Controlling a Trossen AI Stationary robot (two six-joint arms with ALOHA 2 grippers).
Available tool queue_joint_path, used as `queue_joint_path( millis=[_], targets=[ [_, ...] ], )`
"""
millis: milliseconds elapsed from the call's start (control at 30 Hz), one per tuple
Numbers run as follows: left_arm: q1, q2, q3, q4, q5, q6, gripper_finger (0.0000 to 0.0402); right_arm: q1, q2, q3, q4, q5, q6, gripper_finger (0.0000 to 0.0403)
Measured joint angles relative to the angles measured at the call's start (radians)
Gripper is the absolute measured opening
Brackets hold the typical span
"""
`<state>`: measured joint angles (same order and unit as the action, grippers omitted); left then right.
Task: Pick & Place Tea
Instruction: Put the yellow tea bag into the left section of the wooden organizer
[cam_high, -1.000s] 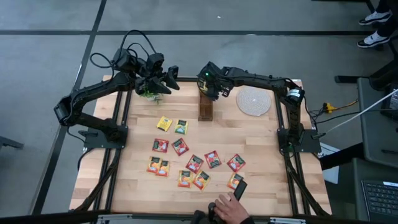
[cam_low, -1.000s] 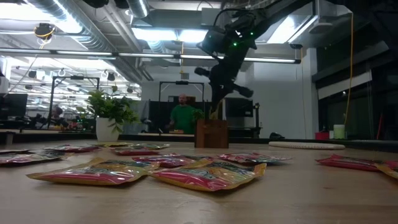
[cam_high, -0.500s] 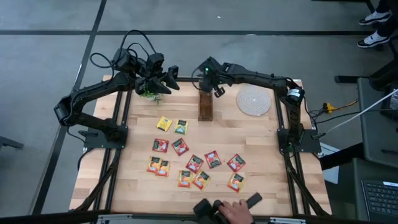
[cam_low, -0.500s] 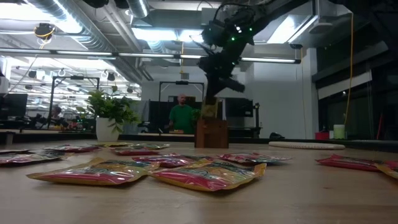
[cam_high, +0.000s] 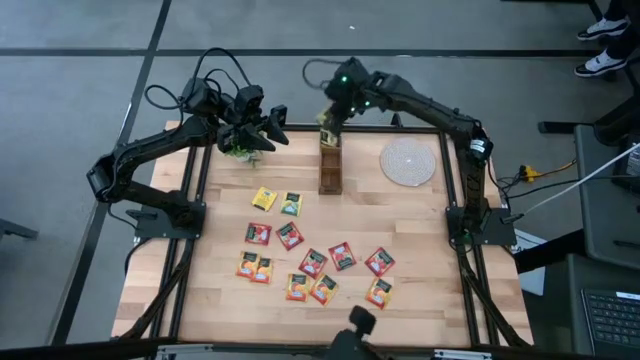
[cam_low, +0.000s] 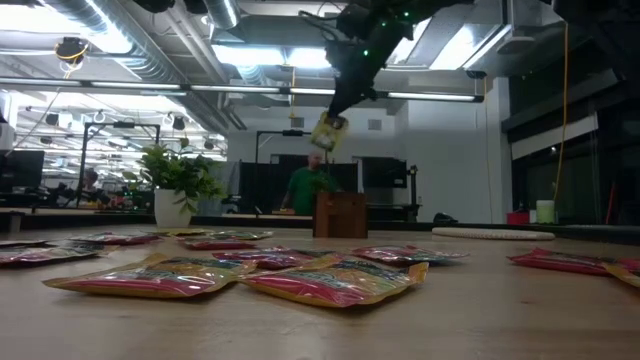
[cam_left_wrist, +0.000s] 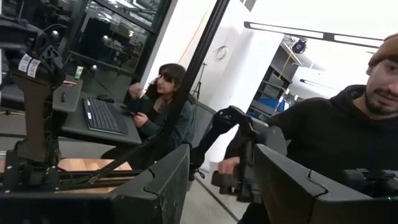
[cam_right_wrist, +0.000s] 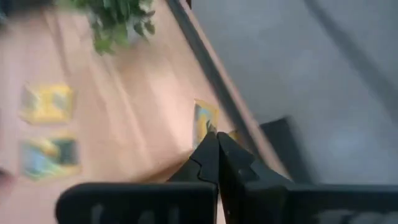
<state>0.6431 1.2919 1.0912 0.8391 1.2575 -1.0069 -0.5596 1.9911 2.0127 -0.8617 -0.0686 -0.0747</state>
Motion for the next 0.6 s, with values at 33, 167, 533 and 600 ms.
queue_joint_path(
  millis=[33,167,533,600],
  targets=[
    [0.0,0.0,0.0,0.0,0.0,0.0,0.0175,-0.011,0.0,0.011,-0.021,-0.031,0.071,0.0],
    [0.0,0.0,0.0,0.0,0.0,0.013,0.0175,-0.048,0.0,0.025,-0.057,-0.171,0.241,0.0],
    [0.0,0.0,0.0,-0.131,-0.033,0.193,0.0175,-0.075,-0.003,0.025,-0.128,-0.428,0.279,0.0],
    [0.0,0.0,0.0,-0.209,-0.057,0.229,0.0175,-0.075,-0.005,0.025,-0.151,-0.438,0.219,0.0]
  ],
)
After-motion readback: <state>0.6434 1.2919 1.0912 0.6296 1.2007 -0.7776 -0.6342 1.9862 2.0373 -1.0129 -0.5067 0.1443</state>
